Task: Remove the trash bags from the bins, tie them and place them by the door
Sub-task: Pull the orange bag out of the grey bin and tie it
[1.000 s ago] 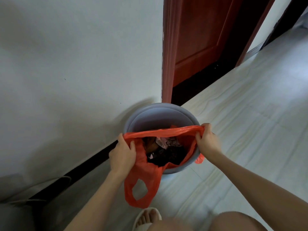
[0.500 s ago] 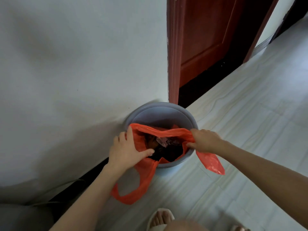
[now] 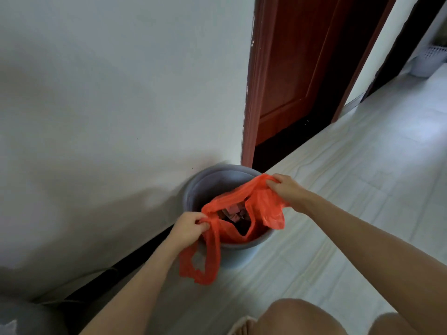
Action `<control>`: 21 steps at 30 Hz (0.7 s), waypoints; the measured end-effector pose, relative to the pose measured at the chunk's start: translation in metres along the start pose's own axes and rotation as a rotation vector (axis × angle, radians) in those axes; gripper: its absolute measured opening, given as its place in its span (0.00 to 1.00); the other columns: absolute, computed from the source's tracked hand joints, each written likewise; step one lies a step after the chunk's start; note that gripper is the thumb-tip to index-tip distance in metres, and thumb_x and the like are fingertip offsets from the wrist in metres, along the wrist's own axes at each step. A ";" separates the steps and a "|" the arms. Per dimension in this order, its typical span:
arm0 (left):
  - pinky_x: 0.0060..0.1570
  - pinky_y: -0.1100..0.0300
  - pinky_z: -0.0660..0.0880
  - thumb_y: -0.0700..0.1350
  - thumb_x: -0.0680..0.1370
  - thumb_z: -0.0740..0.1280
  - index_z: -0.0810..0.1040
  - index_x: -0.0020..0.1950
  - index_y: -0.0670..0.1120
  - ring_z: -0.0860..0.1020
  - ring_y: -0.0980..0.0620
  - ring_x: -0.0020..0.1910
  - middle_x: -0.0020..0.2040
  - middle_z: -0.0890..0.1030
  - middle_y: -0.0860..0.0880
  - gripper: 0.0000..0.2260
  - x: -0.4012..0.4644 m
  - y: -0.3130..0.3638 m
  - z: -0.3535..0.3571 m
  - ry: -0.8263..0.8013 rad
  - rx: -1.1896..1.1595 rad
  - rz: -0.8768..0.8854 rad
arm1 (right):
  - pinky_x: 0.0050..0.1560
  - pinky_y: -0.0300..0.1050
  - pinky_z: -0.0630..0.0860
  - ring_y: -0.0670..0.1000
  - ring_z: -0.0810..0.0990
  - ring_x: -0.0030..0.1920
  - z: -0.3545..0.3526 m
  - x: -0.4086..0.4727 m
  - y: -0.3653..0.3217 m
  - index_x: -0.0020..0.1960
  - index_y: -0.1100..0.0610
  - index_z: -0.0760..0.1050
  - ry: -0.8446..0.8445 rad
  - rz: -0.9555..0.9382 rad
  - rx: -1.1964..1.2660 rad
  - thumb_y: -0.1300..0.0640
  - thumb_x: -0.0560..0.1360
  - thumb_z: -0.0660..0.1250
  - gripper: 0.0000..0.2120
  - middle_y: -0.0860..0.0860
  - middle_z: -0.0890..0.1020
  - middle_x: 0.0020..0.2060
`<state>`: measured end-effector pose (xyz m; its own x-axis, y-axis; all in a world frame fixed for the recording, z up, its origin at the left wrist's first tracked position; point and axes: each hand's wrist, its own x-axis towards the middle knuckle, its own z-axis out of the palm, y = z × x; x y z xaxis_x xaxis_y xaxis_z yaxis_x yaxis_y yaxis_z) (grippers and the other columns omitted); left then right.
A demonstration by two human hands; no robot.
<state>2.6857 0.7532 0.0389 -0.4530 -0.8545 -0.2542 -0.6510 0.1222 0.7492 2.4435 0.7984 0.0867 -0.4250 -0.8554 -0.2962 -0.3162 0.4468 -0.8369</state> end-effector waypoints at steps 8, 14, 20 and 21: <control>0.37 0.60 0.72 0.36 0.77 0.62 0.75 0.39 0.49 0.75 0.53 0.36 0.37 0.78 0.50 0.10 0.008 0.084 -0.033 0.411 -0.825 0.051 | 0.36 0.42 0.74 0.45 0.75 0.31 -0.048 -0.016 -0.062 0.39 0.55 0.72 0.149 -0.167 0.746 0.58 0.80 0.56 0.12 0.50 0.74 0.33; 0.39 0.71 0.73 0.38 0.78 0.60 0.75 0.47 0.52 0.77 0.57 0.42 0.45 0.80 0.51 0.09 -0.005 0.188 -0.047 0.343 -0.565 0.432 | 0.48 0.51 0.76 0.50 0.77 0.38 -0.142 -0.061 -0.085 0.38 0.51 0.75 0.428 -0.308 0.681 0.55 0.77 0.62 0.09 0.51 0.78 0.36; 0.52 0.61 0.71 0.34 0.75 0.63 0.78 0.47 0.55 0.77 0.53 0.50 0.47 0.79 0.53 0.15 0.009 0.272 -0.018 0.119 -0.138 0.574 | 0.44 0.47 0.75 0.52 0.77 0.42 -0.227 -0.106 -0.058 0.51 0.56 0.74 0.621 -0.271 0.233 0.57 0.77 0.62 0.05 0.53 0.78 0.44; 0.51 0.64 0.70 0.34 0.74 0.64 0.80 0.50 0.51 0.77 0.53 0.51 0.47 0.79 0.53 0.13 0.013 0.280 -0.009 0.110 -0.042 0.573 | 0.41 0.45 0.74 0.51 0.76 0.40 -0.236 -0.109 -0.049 0.51 0.57 0.74 0.616 -0.220 0.120 0.58 0.77 0.62 0.05 0.54 0.78 0.44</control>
<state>2.5031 0.7712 0.2505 -0.6587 -0.7053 0.2618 -0.2951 0.5624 0.7724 2.3055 0.9315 0.2685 -0.7797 -0.6013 0.1745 -0.3690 0.2161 -0.9040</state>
